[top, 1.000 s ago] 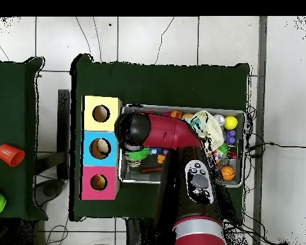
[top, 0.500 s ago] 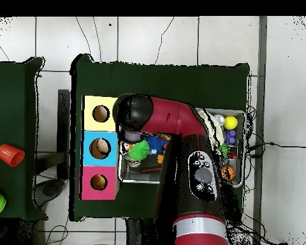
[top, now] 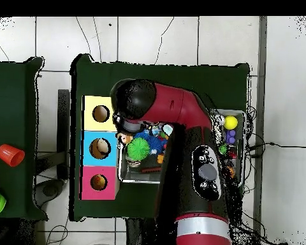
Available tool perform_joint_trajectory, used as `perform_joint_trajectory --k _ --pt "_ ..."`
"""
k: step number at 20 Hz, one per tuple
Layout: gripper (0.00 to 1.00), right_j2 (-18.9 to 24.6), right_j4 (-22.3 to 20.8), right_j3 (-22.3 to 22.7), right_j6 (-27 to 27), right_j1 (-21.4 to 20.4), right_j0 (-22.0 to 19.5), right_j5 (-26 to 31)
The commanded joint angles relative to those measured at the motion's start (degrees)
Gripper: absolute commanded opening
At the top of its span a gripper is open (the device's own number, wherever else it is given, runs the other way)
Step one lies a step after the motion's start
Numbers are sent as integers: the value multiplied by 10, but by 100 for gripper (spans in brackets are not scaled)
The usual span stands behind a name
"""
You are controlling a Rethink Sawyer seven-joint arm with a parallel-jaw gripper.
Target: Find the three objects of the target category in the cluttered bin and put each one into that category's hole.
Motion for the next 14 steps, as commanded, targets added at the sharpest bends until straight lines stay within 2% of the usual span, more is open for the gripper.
perform_joint_trajectory --k 1,9,14 --pt "0 9 25 -39 150 28 7 73" --pt "0 5 47 -45 180 44 32 67" --pt "0 5 48 -67 165 67 33 74"
